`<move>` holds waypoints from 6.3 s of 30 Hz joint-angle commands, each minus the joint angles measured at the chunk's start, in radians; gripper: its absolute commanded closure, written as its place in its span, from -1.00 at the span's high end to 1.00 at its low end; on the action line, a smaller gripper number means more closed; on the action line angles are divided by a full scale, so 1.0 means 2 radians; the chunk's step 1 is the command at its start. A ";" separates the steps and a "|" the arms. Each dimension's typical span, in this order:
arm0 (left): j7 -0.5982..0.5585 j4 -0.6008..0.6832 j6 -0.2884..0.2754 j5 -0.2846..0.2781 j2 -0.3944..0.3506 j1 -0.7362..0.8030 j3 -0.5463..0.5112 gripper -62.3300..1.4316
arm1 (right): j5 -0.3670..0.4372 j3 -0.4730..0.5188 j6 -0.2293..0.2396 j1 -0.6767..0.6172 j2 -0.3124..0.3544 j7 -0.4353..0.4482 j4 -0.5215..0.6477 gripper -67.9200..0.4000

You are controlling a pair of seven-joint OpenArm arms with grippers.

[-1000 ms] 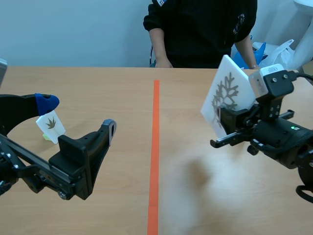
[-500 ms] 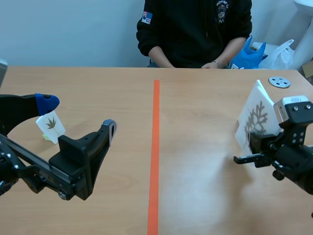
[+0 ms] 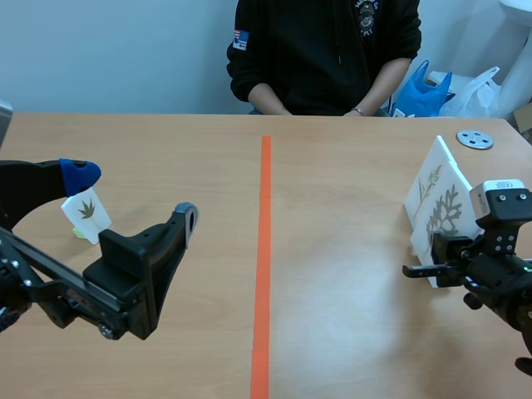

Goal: Sort the leaf by its shape. The table is split by an orange tape line. A compound leaf with several leaflets goes to the left side, a simple leaf with one blade goes to the right side. Return to the home posture when a red brick is placed on the table.

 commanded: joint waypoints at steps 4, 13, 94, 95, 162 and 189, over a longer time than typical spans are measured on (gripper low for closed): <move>-0.008 0.003 -0.001 0.000 0.000 0.000 -0.004 1.00 | -0.008 0.001 -0.010 0.027 0.002 0.027 -0.021 -0.80; -0.008 0.003 -0.001 0.000 0.000 0.000 -0.004 1.00 | -0.008 0.001 -0.010 0.037 0.001 0.043 -0.046 -0.79; -0.006 0.003 -0.017 0.000 0.000 0.000 -0.004 1.00 | 0.166 0.108 0.163 -0.290 0.058 -0.060 0.430 1.00; -0.006 0.003 -0.019 0.000 0.000 0.000 -0.004 1.00 | 0.166 0.108 0.163 -0.290 0.058 -0.060 0.430 1.00; -0.039 -0.196 -0.176 0.001 0.008 -0.135 0.022 1.00 | 0.164 0.108 0.163 -0.290 0.058 -0.066 0.430 1.00; -0.006 -0.099 -0.149 -0.028 0.008 -0.077 -0.015 1.00 | 0.038 0.015 0.157 -0.181 0.060 -0.067 0.360 1.00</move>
